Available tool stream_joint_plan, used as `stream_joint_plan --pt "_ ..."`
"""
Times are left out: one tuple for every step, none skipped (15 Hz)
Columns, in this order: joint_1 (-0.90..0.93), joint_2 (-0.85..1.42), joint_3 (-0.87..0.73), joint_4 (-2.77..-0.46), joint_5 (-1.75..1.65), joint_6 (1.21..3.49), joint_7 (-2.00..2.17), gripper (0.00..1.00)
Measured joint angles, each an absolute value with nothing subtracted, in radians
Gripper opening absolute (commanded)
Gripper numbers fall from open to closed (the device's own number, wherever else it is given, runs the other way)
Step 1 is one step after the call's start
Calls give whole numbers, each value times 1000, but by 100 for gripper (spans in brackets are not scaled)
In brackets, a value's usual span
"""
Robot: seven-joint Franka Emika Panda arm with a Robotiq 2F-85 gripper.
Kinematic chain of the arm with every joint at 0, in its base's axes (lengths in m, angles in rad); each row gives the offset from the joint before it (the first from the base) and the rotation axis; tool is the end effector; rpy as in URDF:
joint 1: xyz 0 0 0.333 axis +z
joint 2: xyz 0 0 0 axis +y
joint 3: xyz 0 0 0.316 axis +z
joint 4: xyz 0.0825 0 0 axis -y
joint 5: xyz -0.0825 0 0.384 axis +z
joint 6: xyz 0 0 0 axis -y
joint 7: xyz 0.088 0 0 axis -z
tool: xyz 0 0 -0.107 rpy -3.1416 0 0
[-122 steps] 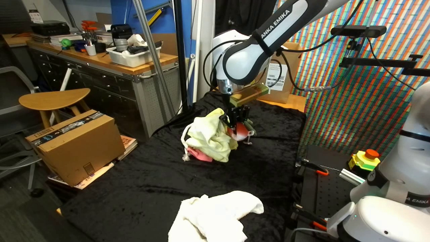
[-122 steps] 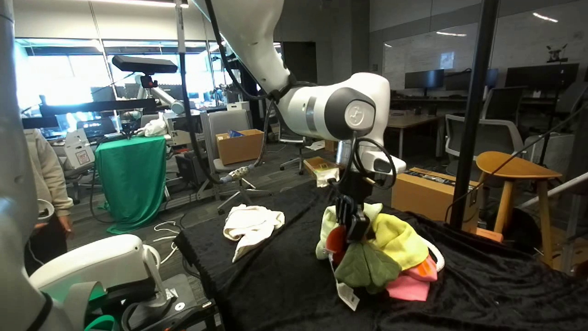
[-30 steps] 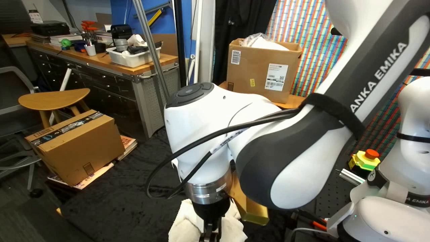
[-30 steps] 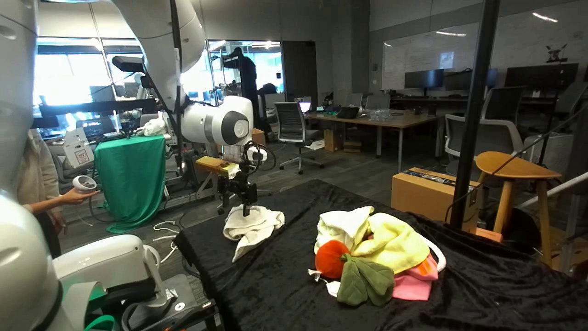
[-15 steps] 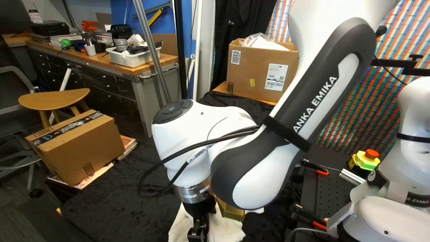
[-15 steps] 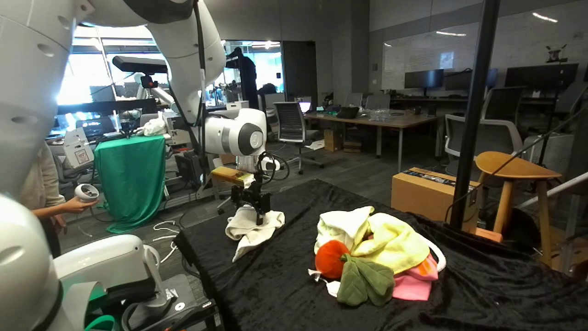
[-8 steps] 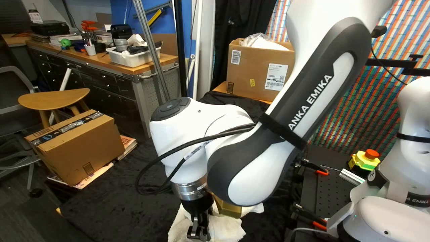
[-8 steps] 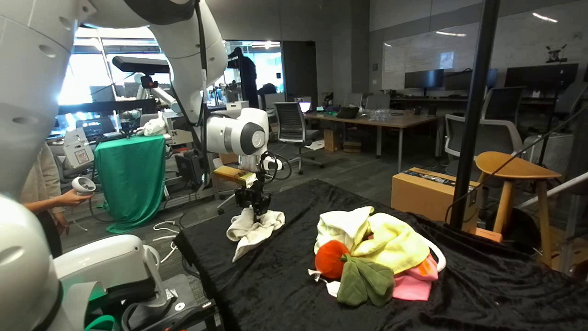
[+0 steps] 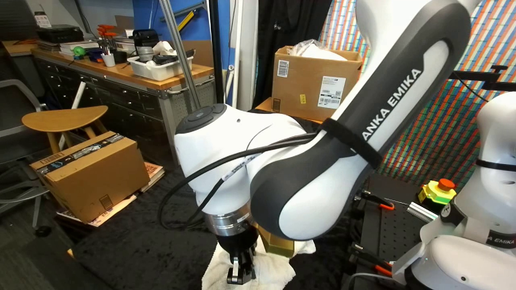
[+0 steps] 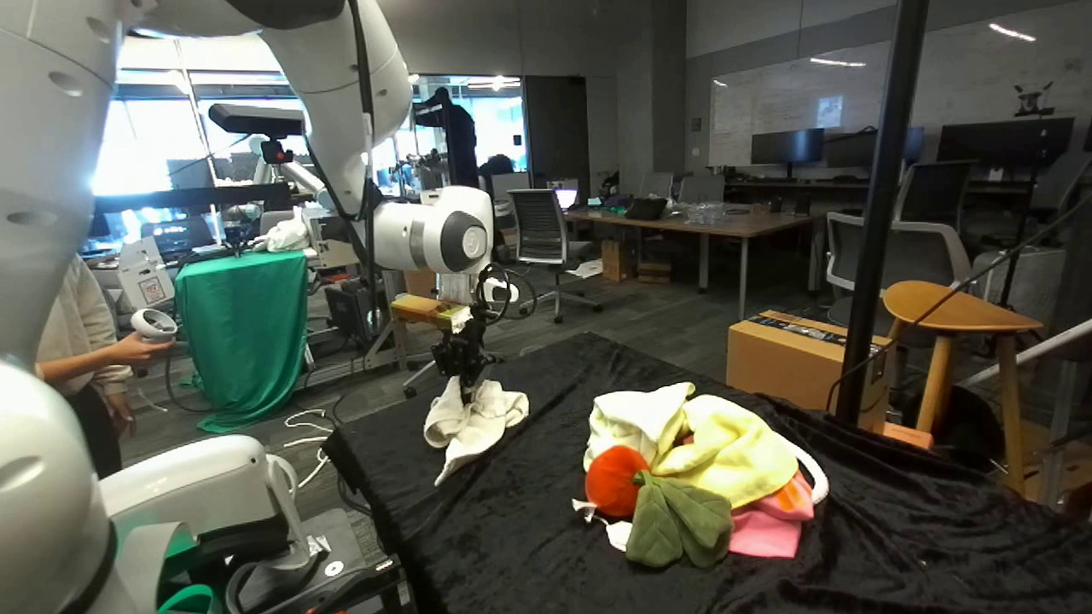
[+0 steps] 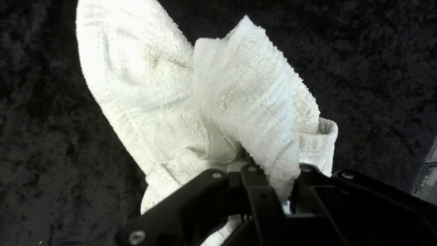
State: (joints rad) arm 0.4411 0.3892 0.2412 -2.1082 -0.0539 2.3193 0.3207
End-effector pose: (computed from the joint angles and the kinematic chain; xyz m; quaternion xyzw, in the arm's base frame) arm 0.4364 0.3537 0.2218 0.9771 0.1939 -0.0858 0.0153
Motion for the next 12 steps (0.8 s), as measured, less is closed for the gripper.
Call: stream_joint_plan --pt "441 378 241 -2108 -54 2313 321 5" --pt "441 366 241 -2108 -55 2305 321 5" --pt "440 354 240 -2108 -56 2300 321 5" --pt "439 343 237 -2108 -58 2297 321 5" --pt "438 333 234 -2108 -62 2295 321 5" --pt "434 323 228 -2108 -70 2293 323 5" --pt "429 313 221 -2108 -77 2292 325 5" --pt "421 303 210 -2107 -85 2290 327 5" --pt "412 294 199 -2106 -96 2288 332 5" --pt "401 284 187 -2103 -106 2286 336 5" --pt "387 274 174 -2101 -113 2285 339 5" --pt "371 262 161 -2099 -116 2285 339 5"
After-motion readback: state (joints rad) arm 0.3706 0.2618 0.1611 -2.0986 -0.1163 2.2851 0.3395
